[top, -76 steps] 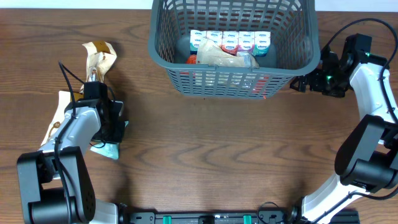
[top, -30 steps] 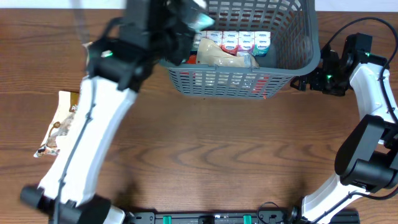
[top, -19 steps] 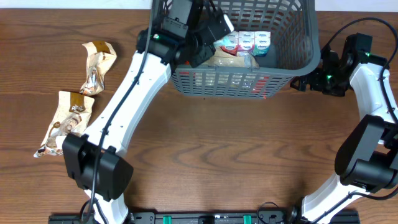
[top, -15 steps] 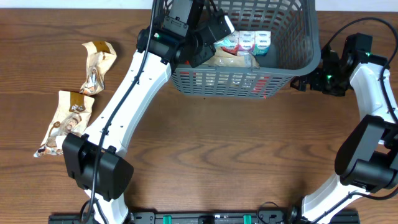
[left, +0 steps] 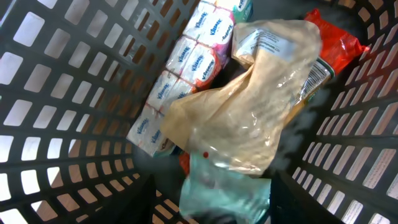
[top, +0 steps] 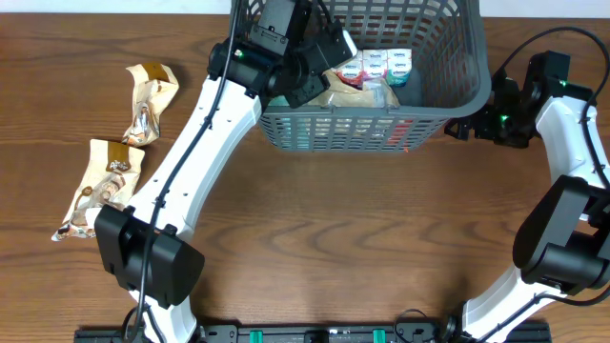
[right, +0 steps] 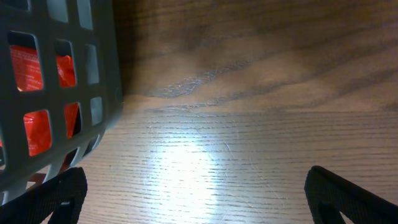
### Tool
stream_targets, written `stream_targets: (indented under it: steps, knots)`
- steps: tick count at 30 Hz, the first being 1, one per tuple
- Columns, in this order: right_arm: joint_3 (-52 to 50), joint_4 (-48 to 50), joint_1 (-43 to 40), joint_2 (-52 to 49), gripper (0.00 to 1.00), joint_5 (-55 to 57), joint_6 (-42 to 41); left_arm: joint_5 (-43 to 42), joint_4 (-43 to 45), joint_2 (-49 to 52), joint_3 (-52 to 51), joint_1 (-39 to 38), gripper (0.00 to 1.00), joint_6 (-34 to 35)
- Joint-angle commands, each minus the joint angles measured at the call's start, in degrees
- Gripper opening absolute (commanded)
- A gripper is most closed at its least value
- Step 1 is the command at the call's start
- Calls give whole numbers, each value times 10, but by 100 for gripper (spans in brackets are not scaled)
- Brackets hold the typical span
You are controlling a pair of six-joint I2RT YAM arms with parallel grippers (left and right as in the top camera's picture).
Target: Pack container
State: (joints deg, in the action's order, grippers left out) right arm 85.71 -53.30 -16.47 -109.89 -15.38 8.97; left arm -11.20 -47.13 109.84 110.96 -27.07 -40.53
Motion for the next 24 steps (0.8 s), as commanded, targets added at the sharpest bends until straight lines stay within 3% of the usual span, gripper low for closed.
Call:
stream_targets:
  steps: [1,6,24]
  knots:
    - [-1,-1,4,0,99,5,-1,34,-16,7,-9,-1,49,-10]
    - [-1,1,4,0,99,6,-1,83,-12,-21,-9,-1,54,-10]
    - [-1,3,4,0,99,6,-1,85,-29,-41,-10,3,55,-8]
